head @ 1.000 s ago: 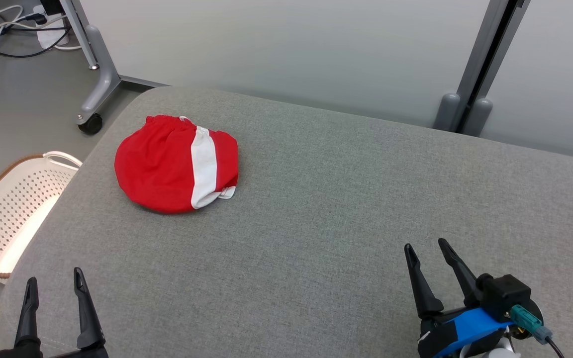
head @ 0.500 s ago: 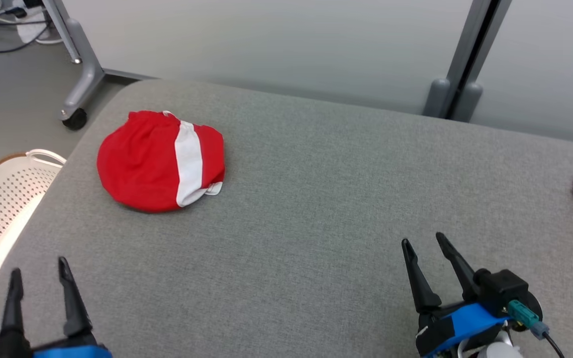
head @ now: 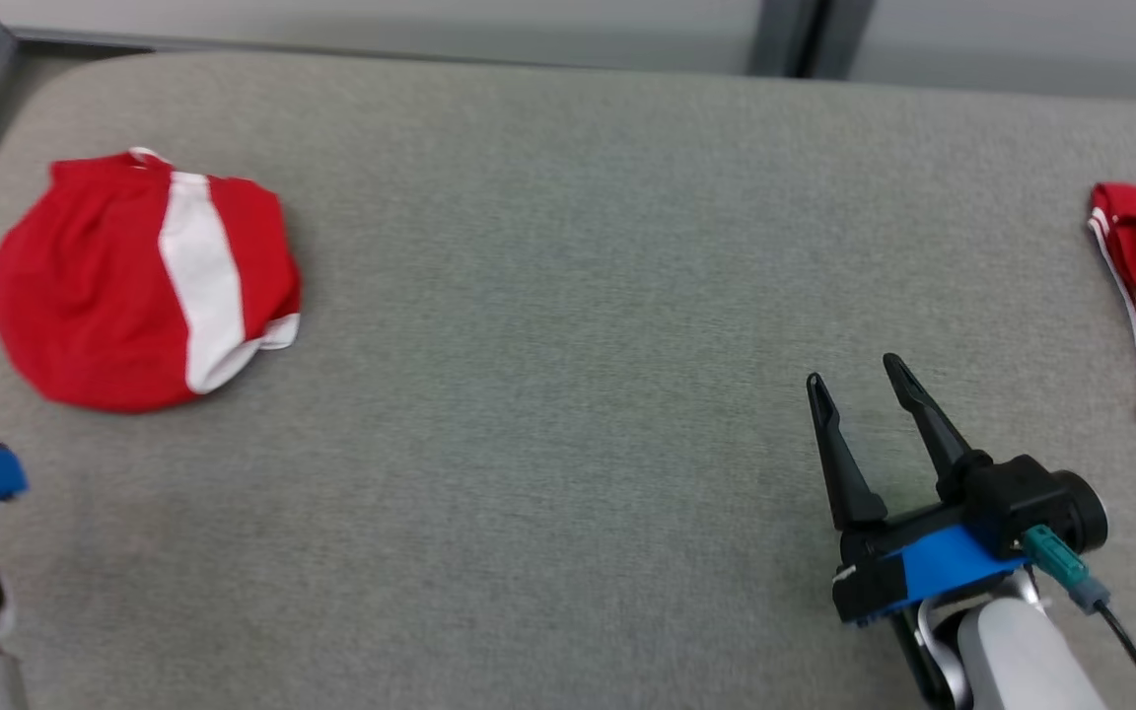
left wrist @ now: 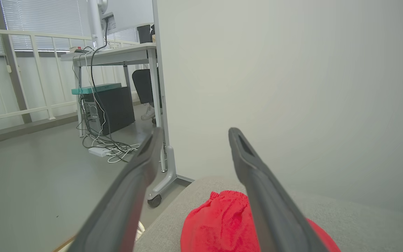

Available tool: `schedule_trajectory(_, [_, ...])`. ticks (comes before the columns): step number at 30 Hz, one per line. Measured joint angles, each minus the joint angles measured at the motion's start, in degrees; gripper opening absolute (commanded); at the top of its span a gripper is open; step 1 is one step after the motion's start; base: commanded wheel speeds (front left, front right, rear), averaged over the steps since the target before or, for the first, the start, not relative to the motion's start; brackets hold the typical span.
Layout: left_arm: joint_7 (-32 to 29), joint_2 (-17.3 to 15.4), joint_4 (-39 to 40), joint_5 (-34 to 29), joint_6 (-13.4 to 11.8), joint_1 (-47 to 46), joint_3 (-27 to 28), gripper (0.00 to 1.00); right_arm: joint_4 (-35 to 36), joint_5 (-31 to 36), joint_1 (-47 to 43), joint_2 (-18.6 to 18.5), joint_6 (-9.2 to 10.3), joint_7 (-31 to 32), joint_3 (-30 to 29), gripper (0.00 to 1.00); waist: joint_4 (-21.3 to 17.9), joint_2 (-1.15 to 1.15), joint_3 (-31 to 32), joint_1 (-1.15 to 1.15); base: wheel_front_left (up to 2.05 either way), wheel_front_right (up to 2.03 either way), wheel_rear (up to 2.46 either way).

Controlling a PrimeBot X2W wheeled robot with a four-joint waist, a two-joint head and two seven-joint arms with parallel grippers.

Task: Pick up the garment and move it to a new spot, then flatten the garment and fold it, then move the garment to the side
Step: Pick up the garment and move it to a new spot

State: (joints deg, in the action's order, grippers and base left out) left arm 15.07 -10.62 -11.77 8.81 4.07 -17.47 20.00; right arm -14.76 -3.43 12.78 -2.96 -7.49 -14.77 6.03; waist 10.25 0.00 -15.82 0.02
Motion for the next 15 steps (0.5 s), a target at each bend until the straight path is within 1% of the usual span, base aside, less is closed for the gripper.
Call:
schedule_trajectory(4, [0.0, -3.4, -4.1, 0.4, 0.8, -6.5, 1.5, 1.00, 2.6, 1.4, 1.2, -0.1, 0.00, 0.6, -0.6, 1.00, -2.7, 0.00, -3.9, 0.00, 0.00, 0.00, 0.00])
schedule_trajectory(9, [0.0, -7.0, -12.8, 1.7, 1.9, -13.9, 1.3, 1.00, 6.6, 2.6, 2.1, -0.4, 0.00, 1.8, -1.9, 1.00, -4.9, 0.00, -8.3, 0.00, 0.00, 0.00, 0.00])
schedule_trajectory(15, [-0.4, -10.4, -26.1, 3.8, 3.0, -22.1, -1.7, 1.00, 10.8, 3.8, 2.9, -1.0, 0.00, 3.1, -2.6, 1.00, -6.4, 0.01, -12.5, 0.00, 0.00, 0.00, 0.00])
